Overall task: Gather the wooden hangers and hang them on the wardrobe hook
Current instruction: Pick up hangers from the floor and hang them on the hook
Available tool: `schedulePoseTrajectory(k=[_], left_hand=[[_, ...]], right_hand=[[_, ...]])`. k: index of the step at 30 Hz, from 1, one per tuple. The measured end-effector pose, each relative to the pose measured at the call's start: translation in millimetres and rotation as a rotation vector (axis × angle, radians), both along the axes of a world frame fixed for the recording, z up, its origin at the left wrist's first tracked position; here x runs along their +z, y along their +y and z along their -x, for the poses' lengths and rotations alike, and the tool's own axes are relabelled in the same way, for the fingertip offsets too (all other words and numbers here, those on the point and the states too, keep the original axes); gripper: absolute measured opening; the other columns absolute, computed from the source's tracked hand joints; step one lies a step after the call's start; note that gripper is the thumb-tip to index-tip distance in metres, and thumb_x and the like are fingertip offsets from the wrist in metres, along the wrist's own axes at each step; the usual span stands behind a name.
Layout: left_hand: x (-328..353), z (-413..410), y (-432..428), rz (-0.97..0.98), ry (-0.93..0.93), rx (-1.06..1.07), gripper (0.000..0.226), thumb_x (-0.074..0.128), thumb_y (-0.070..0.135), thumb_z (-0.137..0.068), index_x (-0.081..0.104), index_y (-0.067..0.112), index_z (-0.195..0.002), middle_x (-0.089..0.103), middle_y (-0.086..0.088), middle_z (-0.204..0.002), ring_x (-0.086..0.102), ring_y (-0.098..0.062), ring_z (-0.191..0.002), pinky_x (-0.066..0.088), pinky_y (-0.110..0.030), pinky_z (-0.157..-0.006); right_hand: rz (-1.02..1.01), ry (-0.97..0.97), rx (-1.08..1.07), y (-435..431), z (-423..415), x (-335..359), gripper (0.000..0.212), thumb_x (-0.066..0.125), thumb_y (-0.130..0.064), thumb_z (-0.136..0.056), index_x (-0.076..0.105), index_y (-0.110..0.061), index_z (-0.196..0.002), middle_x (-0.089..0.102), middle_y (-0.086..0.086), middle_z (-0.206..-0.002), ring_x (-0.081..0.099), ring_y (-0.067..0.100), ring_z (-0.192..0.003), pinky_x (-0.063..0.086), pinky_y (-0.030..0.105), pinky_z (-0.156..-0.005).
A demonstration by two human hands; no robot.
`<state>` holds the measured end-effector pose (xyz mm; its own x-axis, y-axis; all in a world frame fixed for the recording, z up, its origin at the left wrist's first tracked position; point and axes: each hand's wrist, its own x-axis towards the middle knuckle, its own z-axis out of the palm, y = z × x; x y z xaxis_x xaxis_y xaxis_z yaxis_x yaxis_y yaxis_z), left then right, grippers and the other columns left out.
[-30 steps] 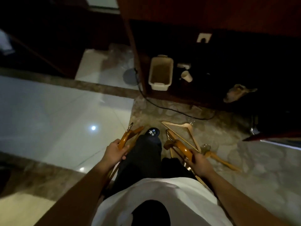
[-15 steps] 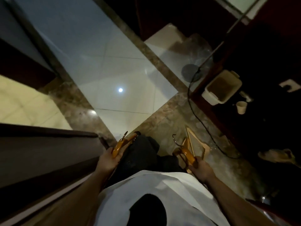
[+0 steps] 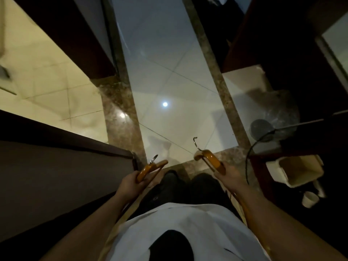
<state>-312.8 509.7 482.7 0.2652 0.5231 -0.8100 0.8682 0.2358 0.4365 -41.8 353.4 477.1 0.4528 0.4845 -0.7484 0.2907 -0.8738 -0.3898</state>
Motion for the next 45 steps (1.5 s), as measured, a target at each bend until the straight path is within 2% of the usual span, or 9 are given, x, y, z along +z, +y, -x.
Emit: schedulePoseTrajectory(k=[5, 8, 18, 24, 29, 33, 36, 40, 45], left_hand=[[5.3, -17.0, 39.4, 0.031, -0.040, 0.144, 0.007, 0.056, 0.015, -0.090, 0.056, 0.022, -0.088, 0.060, -0.006, -0.091, 0.060, -0.021, -0.085, 0.048, -0.027, -0.067], [-0.2, -30.6, 62.5, 0.055, -0.010, 0.230, 0.004, 0.056, 0.016, -0.090, 0.057, 0.020, -0.091, 0.062, -0.008, -0.092, 0.062, -0.022, -0.083, 0.049, -0.027, -0.065], [-11.1, -162.8, 165.2, -0.070, 0.137, 0.155, 0.004, 0.060, 0.018, -0.089, 0.055, 0.018, -0.089, 0.061, -0.007, -0.080, 0.059, -0.016, -0.068, 0.049, -0.028, -0.061], [2.4, -280.1, 238.2, -0.109, -0.038, 0.078, 0.008, 0.061, 0.020, -0.087, 0.056, 0.019, -0.093, 0.065, -0.011, -0.088, 0.065, -0.026, -0.082, 0.056, -0.042, -0.080], [11.4, -344.4, 301.3, -0.158, -0.174, 0.017, 0.014, 0.062, 0.019, -0.086, 0.053, 0.030, -0.084, 0.063, -0.003, -0.085, 0.065, -0.021, -0.082, 0.055, -0.036, -0.078], [9.6, -358.1, 353.5, -0.164, -0.150, 0.017, 0.013, 0.062, 0.020, -0.086, 0.053, 0.028, -0.081, 0.063, -0.002, -0.084, 0.063, -0.019, -0.079, 0.051, -0.028, -0.072], [0.6, -348.6, 397.5, -0.170, -0.080, 0.046, 0.009, 0.062, 0.020, -0.086, 0.055, 0.021, -0.091, 0.064, -0.009, -0.087, 0.064, -0.026, -0.081, 0.053, -0.039, -0.079], [-6.1, -325.0, 457.3, -0.127, 0.005, 0.164, 0.013, 0.060, 0.018, -0.088, 0.054, 0.019, -0.099, 0.061, -0.007, -0.083, 0.060, -0.016, -0.070, 0.050, -0.029, -0.066], [-4.9, -304.4, 536.6, -0.107, 0.110, 0.266, 0.008, 0.057, 0.018, -0.090, 0.056, 0.016, -0.098, 0.059, -0.003, -0.079, 0.060, -0.019, -0.075, 0.050, -0.028, -0.066]], right_hand=[[-0.060, -0.074, 0.119, 81.0, -35.4, 12.6, 0.027, 0.054, -0.025, -0.093, 0.049, -0.015, -0.118, 0.060, 0.006, -0.104, 0.054, 0.017, -0.092, 0.038, 0.028, -0.080], [-0.091, -0.022, 0.065, 116.7, -63.3, 7.3, 0.031, 0.056, -0.024, -0.091, 0.050, -0.014, -0.120, 0.061, 0.009, -0.111, 0.058, 0.026, -0.103, 0.044, 0.034, -0.086], [0.113, 0.050, 0.010, 183.2, -191.0, -5.7, 0.040, 0.057, -0.018, -0.090, 0.046, -0.013, -0.129, 0.056, 0.012, -0.127, 0.054, 0.030, -0.116, 0.044, 0.039, -0.096], [0.185, 0.071, 0.038, 211.5, -265.6, -0.5, 0.040, 0.055, -0.013, -0.091, 0.045, -0.009, -0.130, 0.056, 0.016, -0.125, 0.054, 0.029, -0.113, 0.039, 0.029, -0.084], [0.209, 0.059, -0.008, 259.8, -309.6, -2.2, 0.041, 0.054, -0.009, -0.092, 0.044, -0.005, -0.131, 0.054, 0.020, -0.125, 0.053, 0.030, -0.108, 0.040, 0.032, -0.082], [0.207, 0.039, 0.001, 326.3, -328.4, -7.2, 0.040, 0.053, -0.012, -0.093, 0.044, -0.005, -0.131, 0.053, 0.021, -0.126, 0.052, 0.034, -0.114, 0.043, 0.037, -0.092], [0.186, 0.033, 0.042, 389.6, -337.3, -10.4, 0.039, 0.052, -0.015, -0.093, 0.045, -0.008, -0.131, 0.055, 0.018, -0.121, 0.054, 0.030, -0.105, 0.044, 0.035, -0.085], [0.135, 0.061, 0.130, 486.8, -344.0, -11.2, 0.039, 0.054, -0.015, -0.092, 0.045, -0.009, -0.130, 0.057, 0.016, -0.120, 0.053, 0.024, -0.096, 0.040, 0.029, -0.079], [0.015, 0.051, 0.210, 606.3, -351.2, -6.2, 0.041, 0.059, -0.019, -0.086, 0.049, -0.014, -0.125, 0.062, 0.013, -0.115, 0.059, 0.031, -0.100, 0.049, 0.041, -0.089]])
